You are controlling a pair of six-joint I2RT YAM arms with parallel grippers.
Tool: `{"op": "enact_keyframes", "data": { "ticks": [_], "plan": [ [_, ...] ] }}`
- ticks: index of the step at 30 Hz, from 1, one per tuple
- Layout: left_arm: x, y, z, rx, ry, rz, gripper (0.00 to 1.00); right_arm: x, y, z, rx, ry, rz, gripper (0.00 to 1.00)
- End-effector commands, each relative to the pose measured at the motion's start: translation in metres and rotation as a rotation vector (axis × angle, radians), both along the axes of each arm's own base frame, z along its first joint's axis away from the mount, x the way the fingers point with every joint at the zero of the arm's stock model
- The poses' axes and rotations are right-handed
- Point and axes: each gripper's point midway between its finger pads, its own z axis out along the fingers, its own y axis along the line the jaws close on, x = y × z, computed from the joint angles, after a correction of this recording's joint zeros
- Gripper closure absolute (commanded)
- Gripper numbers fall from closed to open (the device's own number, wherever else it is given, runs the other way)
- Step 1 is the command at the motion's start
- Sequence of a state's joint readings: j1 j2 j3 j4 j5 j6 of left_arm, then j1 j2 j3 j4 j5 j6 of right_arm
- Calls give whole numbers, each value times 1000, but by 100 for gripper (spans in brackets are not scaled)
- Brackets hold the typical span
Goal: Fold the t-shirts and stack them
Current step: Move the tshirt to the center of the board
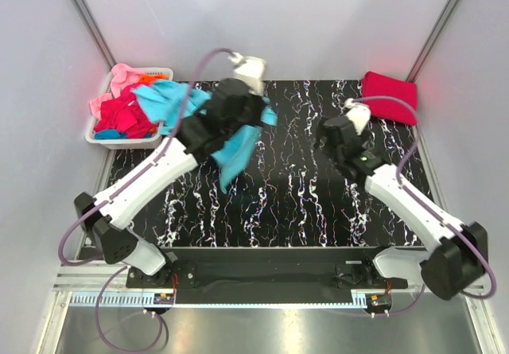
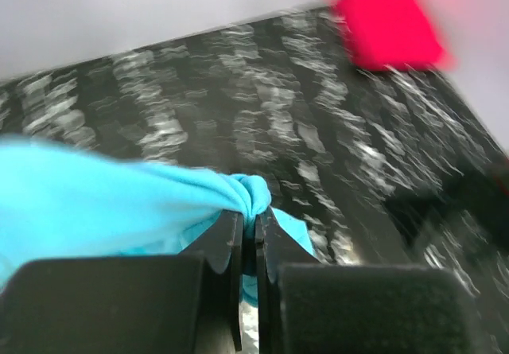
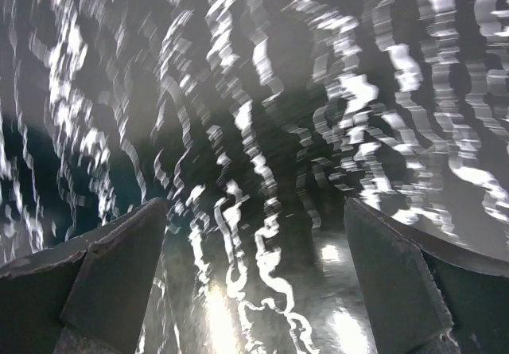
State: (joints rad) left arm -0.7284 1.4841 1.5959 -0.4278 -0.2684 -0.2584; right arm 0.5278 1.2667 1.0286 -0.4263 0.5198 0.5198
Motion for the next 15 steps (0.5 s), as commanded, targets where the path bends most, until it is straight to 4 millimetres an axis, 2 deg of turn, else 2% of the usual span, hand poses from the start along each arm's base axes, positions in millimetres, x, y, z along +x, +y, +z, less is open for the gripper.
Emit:
{"op": "enact_keyframes", "data": {
  "ticks": [1,2,3,4,9,10,11,15],
  "plan": [
    [-56,-60,49,49,-129,-243,100,-12,-50,33,10,-78,-207,0],
    [-62,-72,45,74,-132,-269,100,-17,-59,35,-3,-81,-231,0],
    [-75,-83,53,77,-154,-276,100,-22,-67,35,-10,-85,-252,0],
    [-81,-88,53,86,-159,-283,100,-28,-76,46,-2,-121,-284,0],
    [-102,-92,75,76,-211,-266,100,-48,-104,66,20,-200,-360,0],
    [-100,-90,75,74,-212,-245,98,-50,-106,70,23,-210,-359,0],
    [-97,-86,76,77,-214,-218,89,-51,-106,71,22,-210,-353,0],
    [-77,-65,46,153,-186,-35,89,-50,-101,73,28,-200,-320,0]
  ]
}}
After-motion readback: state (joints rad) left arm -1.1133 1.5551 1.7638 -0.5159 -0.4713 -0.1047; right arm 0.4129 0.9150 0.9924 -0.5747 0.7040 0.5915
